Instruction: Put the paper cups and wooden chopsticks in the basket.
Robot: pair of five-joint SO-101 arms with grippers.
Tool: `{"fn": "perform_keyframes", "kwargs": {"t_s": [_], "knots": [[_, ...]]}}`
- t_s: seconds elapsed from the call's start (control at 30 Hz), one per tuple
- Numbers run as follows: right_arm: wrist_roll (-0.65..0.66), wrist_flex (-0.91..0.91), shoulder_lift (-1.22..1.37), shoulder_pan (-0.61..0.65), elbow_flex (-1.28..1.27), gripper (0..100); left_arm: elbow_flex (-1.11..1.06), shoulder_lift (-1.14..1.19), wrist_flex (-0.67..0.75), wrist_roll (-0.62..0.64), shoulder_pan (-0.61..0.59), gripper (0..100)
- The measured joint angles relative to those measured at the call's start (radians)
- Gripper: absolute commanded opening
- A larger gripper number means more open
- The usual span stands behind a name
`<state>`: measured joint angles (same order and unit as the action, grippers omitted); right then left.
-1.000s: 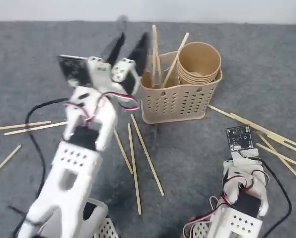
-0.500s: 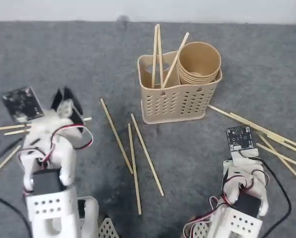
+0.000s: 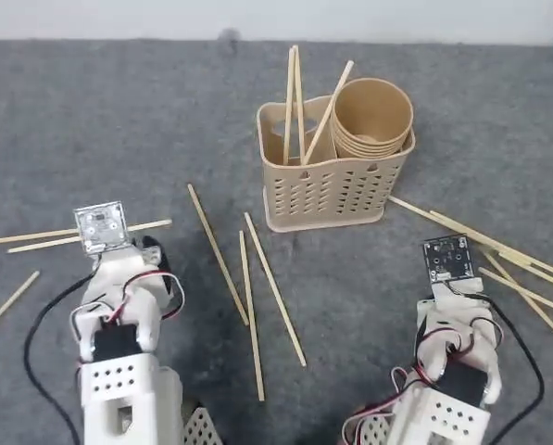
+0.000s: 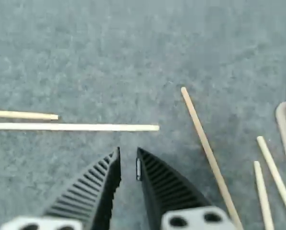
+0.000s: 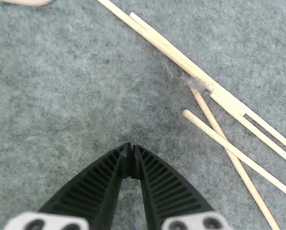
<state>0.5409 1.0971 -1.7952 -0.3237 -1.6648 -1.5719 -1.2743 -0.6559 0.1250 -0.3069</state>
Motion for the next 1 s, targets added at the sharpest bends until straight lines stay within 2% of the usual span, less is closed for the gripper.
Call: {"fn": "perform_keyframes", "kwargs": {"t_s": [0.1, 0.17, 0.27, 0.43, 0.67, 0.83, 1.0], "knots": [[0.014, 0.0, 0.0, 0.0, 0.0, 0.9, 0.0, 0.0, 0.003, -0.002, -0.005, 5], [0.068, 0.0, 0.002, -0.023, 0.0, 0.9, 0.0, 0.0, 0.003, -0.005, -0.005, 5], [0.149, 0.0, 0.002, -0.123, 0.005, 0.9, 0.0, 0.0, -0.014, -0.006, -0.005, 5], [0.175, 0.0, 0.003, -0.33, 0.164, 0.9, 0.0, 0.0, -0.043, -0.006, -0.005, 5], [0.187, 0.0, -0.002, -0.47, 0.319, 0.9, 0.0, 0.0, -0.049, -0.038, -0.005, 5], [0.221, 0.0, 0.19, -0.482, 0.428, 1.1, 0.006, 0.015, -0.049, -0.041, -0.005, 5], [0.224, 0.0, 0.56, -0.485, 0.655, 1.7, 0.068, 0.184, -0.005, -0.041, -0.005, 5]]}}
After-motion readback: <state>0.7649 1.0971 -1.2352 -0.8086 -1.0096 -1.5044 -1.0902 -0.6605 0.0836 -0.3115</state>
